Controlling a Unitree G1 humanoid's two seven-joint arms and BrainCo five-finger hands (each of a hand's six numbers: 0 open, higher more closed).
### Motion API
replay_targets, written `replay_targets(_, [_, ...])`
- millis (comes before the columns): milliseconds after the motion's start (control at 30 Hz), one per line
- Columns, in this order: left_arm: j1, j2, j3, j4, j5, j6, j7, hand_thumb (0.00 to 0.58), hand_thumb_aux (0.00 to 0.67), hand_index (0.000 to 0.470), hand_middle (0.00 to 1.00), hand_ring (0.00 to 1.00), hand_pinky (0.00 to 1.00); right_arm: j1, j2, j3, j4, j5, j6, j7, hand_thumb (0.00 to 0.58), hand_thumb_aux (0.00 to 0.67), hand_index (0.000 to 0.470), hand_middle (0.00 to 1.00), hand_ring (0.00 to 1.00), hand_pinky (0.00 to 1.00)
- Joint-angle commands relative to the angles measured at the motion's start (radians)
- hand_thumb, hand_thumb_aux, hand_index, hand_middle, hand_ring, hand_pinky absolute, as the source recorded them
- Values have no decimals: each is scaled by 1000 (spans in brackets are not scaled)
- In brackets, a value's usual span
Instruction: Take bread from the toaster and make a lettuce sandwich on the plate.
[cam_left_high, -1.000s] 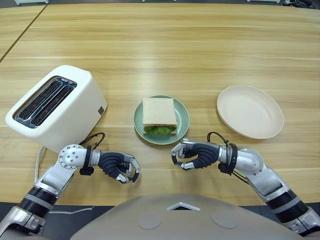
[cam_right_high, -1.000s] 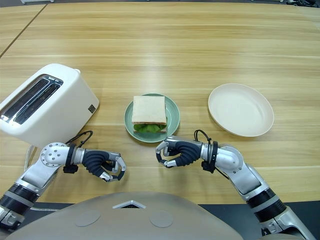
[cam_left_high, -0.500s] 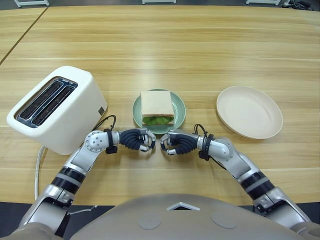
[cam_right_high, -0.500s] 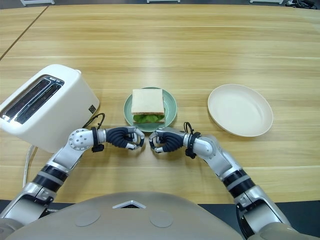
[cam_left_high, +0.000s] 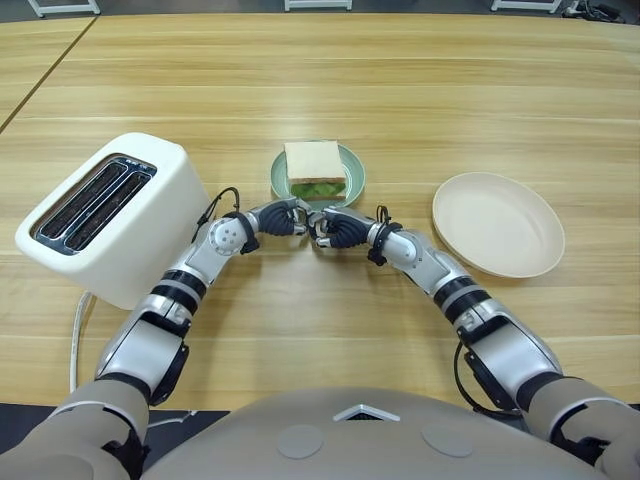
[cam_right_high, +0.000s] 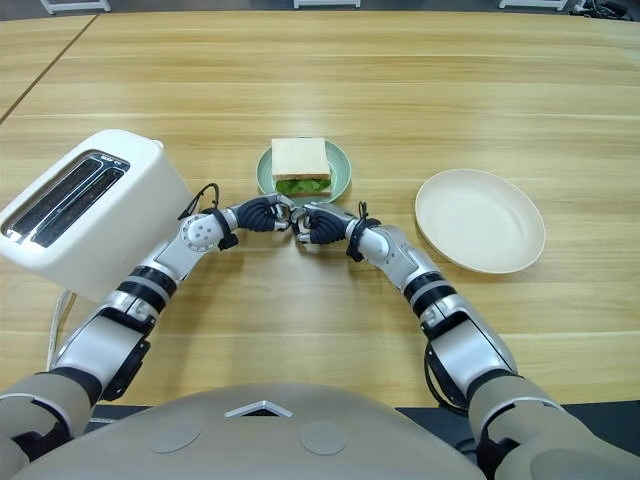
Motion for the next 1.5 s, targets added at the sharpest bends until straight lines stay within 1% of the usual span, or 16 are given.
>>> replay_targets(33, [192, 70, 73, -205, -180, -28, -151, 0, 0, 0, 0, 0, 0, 174, -67, -78, -260, 149, -8, 86, 0, 0, 0, 0, 0, 0])
replay_targets(100, [294, 123, 171, -470, -356, -22, -190, 0, 0, 0, 0, 0, 0, 308, -129, -172, -564, 289, 30, 117, 0, 0, 0, 0, 0, 0])
replay_targets(167, [375, 134, 275, -686, -511, 14, -170, 0, 0, 0, 0, 0, 0, 427, -166, -284, -843, 407, 56, 98, 0, 0, 0, 0, 0, 0])
replay_targets(200, [404, 116, 316, -759, -562, 9, -136, 0, 0, 0, 0, 0, 0, 474, -165, -344, -943, 422, 32, 62, 0, 0, 0, 0, 0, 0])
replay_targets(233, [427, 95, 342, -804, -570, -10, -97, 0, 0, 0, 0, 0, 0, 505, -149, -393, -1007, 389, 0, 20, 0, 0, 0, 0, 0, 0])
replay_targets(267, [439, 58, 354, -818, -528, -51, -42, 0, 0, 0, 0, 0, 0, 525, -114, -436, -1045, 328, -40, -37, 0, 0, 0, 0, 0, 0])
replay_targets(333, [438, -40, 359, -785, -406, -104, 87, 0, 0, 0, 0, 0, 0, 533, -19, -490, -1047, 185, -90, -174, 0, 0, 0, 0, 0, 0])
replay_targets(400, [439, -125, 357, -710, -323, -122, 196, 0, 0, 0, 0, 0, 0, 542, 54, -494, -995, 61, -105, -291, 0, 0, 0, 0, 0, 0])
replay_targets(467, [451, -154, 373, -646, -245, -178, 272, 0, 0, 0, 0, 0, 0, 574, 80, -485, -959, -8, -134, -344, 0, 0, 0, 0, 0, 0])
replay_targets(567, [455, -146, 424, -574, -211, -213, 330, 0, 0, 0, 0, 0, 0, 596, 85, -507, -911, 25, -135, -363, 0, 0, 0, 0, 0, 0])
replay_targets(700, [523, -128, 468, -646, -169, -218, 366, 0, 0, 0, 0, 0, 0, 597, 58, -532, -857, 107, -125, -339, 0, 0, 0, 0, 0, 0])
replay_targets(867, [581, -114, 487, -731, -149, -198, 375, 0, 0, 0, 0, 0, 0, 647, 43, -569, -909, 231, -60, -286, 0, 0, 0, 0, 0, 0])
replay_targets(1000, [632, -114, 513, -808, -182, -152, 369, 0, 0, 0, 0, 0, 0, 684, 33, -577, -965, 304, -1, -233, 0, 0, 0, 0, 0, 0])
replay_targets(1167, [680, -123, 491, -888, -153, -128, 359, 0, 0, 0, 0, 0, 0, 725, 35, -591, -1002, 338, 30, -199, 0, 0, 0, 0, 0, 0])
replay_targets(1267, [689, -128, 482, -902, -142, -117, 359, 0, 0, 0, 0, 0, 0, 746, 33, -595, -1016, 335, 20, -186, 0, 0, 0, 0, 0, 0])
replay_targets(1500, [674, -122, 484, -877, -146, -113, 360, 0, 0, 0, 0, 0, 0, 707, 40, -592, -986, 334, 24, -176, 0, 0, 0, 0, 0, 0])
